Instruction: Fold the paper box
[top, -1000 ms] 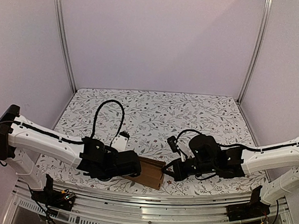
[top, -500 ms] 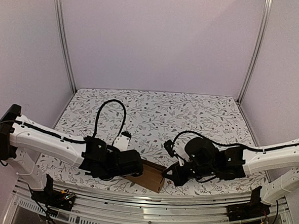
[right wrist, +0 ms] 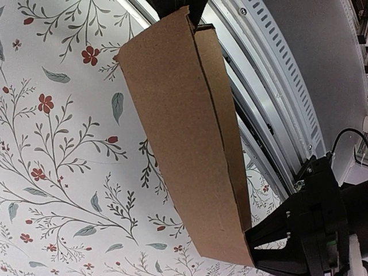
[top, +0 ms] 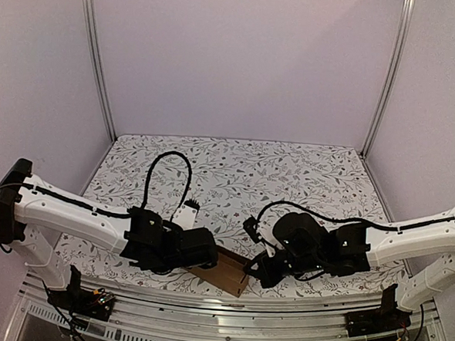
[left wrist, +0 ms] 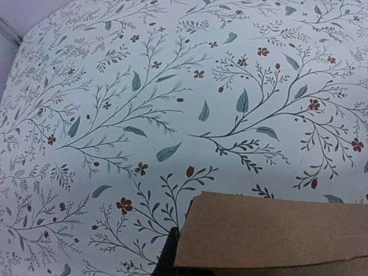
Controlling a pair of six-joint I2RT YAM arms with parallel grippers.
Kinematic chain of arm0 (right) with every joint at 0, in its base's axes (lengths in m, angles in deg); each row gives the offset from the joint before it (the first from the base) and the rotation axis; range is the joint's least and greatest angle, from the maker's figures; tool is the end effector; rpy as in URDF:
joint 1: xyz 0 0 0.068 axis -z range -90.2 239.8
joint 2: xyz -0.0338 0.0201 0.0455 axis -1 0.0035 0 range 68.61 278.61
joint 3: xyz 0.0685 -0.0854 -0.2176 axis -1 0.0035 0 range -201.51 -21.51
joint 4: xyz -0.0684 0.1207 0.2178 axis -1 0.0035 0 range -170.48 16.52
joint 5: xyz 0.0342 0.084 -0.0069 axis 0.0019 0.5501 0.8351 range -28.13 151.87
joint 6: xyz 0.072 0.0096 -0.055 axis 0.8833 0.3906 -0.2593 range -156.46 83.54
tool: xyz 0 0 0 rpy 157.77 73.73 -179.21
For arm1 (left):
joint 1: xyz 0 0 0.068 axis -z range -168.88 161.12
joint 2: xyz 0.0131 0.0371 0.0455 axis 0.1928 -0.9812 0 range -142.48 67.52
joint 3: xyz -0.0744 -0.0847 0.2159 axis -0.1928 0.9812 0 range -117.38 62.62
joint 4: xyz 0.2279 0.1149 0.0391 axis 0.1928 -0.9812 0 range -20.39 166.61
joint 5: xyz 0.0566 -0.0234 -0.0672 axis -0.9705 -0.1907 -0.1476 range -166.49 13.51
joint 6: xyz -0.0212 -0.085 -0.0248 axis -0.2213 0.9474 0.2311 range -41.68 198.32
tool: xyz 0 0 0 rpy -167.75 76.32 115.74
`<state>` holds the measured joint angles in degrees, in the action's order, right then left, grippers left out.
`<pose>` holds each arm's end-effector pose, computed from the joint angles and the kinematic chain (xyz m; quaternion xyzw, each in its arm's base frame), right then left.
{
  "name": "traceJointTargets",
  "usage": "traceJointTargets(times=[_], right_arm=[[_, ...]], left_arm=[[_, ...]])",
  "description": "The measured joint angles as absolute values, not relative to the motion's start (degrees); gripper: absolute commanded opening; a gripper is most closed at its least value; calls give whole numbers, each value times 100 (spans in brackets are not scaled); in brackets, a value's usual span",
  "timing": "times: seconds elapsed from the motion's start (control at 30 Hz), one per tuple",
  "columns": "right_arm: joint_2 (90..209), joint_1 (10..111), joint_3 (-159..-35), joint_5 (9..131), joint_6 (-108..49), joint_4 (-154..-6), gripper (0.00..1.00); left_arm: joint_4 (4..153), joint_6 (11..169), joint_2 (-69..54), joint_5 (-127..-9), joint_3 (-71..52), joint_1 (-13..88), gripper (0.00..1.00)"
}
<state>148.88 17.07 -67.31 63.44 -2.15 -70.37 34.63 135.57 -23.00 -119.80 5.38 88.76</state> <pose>0.0942 0.3104 0.1473 -0.3085 0.8693 0.3179 0.2194 0.1170 -0.2723 0.1358 0.1166 0.9156 0.0303 0.3837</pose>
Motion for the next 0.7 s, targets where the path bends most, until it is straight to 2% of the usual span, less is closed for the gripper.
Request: traceJointTargets(times=[0.7], right_arm=[[14928,1618,-6834,5911,-152,-6860,0]], left_arm=[[3411,13605,-2274,-11973,538,8937,0]])
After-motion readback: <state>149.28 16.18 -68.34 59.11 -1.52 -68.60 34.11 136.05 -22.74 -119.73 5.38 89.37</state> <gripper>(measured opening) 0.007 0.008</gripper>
